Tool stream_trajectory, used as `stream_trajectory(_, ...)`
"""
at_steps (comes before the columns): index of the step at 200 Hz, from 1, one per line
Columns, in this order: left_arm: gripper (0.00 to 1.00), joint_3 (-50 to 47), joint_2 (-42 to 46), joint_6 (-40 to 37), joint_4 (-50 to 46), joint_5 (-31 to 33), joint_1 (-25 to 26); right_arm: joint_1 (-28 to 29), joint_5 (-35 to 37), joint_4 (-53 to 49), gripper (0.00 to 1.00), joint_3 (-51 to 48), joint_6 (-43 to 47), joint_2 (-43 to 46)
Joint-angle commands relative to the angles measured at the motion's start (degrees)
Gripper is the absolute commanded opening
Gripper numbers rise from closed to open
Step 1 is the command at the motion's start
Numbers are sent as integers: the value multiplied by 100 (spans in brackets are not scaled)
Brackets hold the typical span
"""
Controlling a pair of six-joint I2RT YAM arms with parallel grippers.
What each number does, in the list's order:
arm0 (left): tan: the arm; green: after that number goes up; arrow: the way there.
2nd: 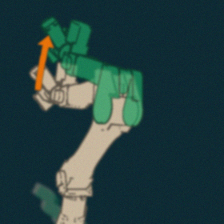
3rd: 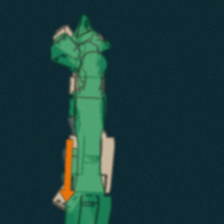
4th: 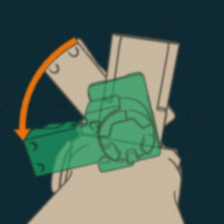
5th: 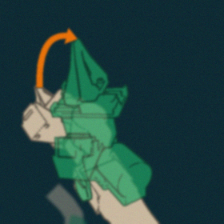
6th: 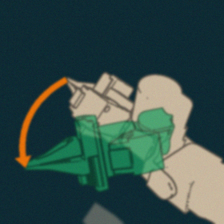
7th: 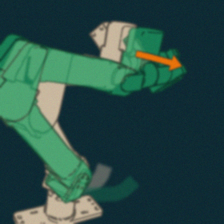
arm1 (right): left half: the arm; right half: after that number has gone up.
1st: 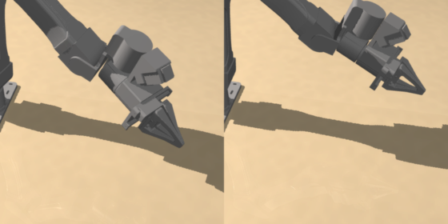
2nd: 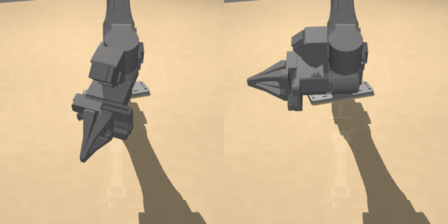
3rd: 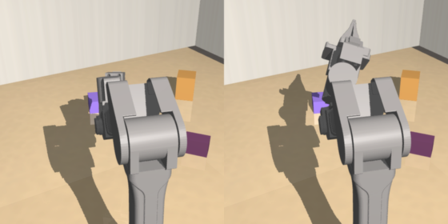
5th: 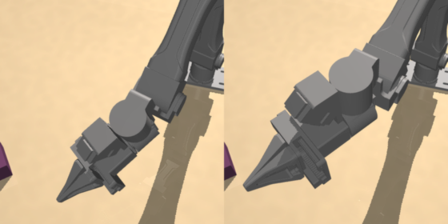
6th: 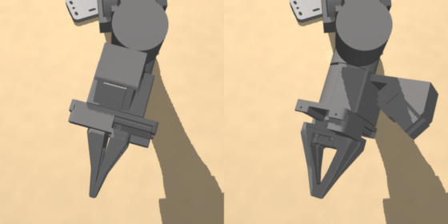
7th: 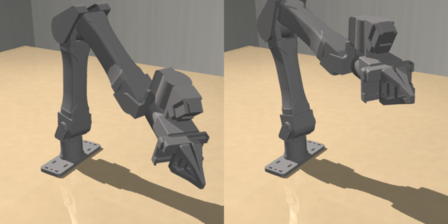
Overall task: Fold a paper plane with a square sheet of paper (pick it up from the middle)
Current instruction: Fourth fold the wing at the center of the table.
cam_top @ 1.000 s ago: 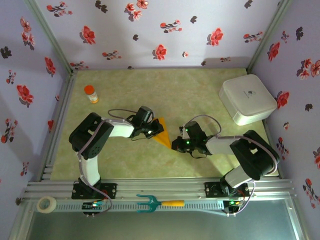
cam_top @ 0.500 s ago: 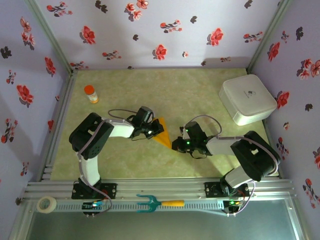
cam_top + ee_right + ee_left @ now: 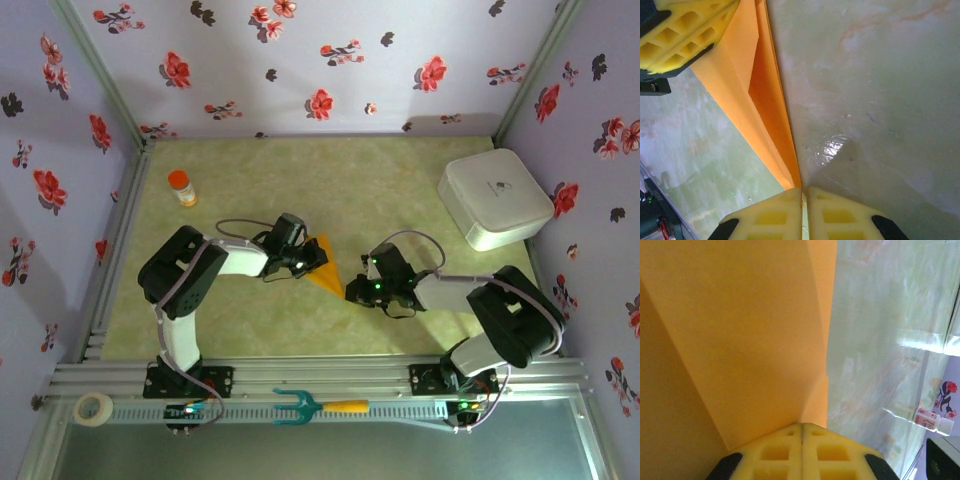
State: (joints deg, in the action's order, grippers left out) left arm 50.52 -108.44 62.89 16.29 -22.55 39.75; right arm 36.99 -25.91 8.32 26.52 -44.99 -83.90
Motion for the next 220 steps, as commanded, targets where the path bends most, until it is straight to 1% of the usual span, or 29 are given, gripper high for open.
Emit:
stream_trajectory(1,3,-75,-101,28,-235,191,29,-25,207,-381,12,-24,109,84)
stream_trajectory(155,3,-192,-77,65,-100,217,45,-29,208,-360,13,-35,111,101)
stream_trajectory(192,3,-194,-71,48,-142,220,42,-26,130,-349,15,1,114,106)
stream_trajectory(220,3,-184,-85,39,-149,208,43,-25,86,-305,18,17,67,176)
